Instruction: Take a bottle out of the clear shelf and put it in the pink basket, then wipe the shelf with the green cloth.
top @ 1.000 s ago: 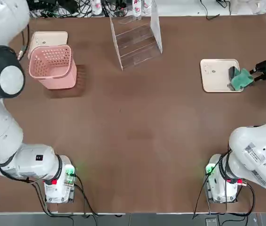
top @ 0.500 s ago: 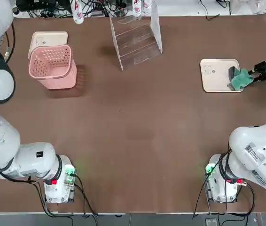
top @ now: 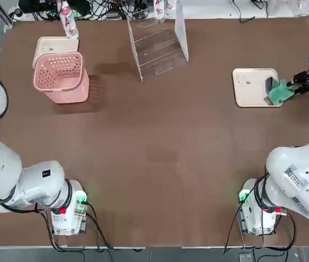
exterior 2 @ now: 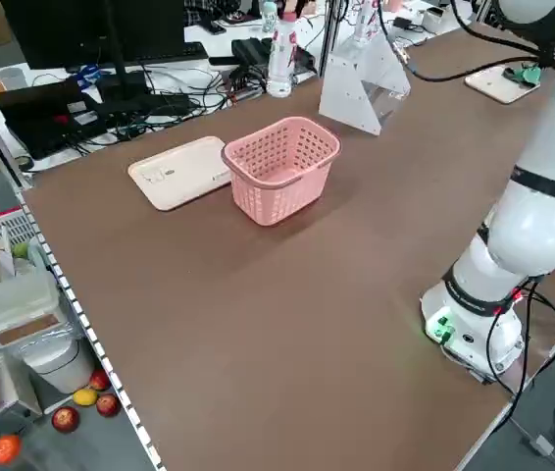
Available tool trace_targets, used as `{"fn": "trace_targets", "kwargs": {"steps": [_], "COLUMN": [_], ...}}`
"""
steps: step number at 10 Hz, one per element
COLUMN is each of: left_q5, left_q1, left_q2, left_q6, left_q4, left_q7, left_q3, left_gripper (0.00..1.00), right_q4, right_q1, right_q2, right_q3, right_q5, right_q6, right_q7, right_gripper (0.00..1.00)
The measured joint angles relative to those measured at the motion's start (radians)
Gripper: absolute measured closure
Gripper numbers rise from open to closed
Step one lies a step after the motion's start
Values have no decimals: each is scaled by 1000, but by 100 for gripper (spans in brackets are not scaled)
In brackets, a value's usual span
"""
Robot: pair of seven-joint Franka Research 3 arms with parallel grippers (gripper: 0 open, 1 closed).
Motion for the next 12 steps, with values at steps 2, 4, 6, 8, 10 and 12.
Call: {"fn": "trace_targets", "kwargs": {"steps": [2,4,6,8,10,12], "left_q5": [-40,-44,-62,-66,-71,-72], "left_q1": [74,98,100,101,120,158], "left_q2": [-24,-46,-76,-110,-139,-144], "left_q6": [-122,-176,-176,-178,-181,-192], "left_q4": [-4,-42,-92,-127,-181,-221], "left_q7": [107,147,152,152,152,160], "left_q3": [0,0,0,1,2,3], "left_gripper": [56,56,56,56,56,56], "right_q4": [-3,-8,-11,-11,-11,-11], "right_q1": [0,0,-1,-2,-4,-4], "right_q2": [4,5,6,6,6,6], "right_q3": [11,15,21,23,24,29], "right_q5": [0,0,0,0,0,-1], "right_q6": [-13,-30,-38,-51,-51,-51], "right_q7": [12,23,24,24,21,-73], "right_gripper": [0,0,7,29,61,91]}}
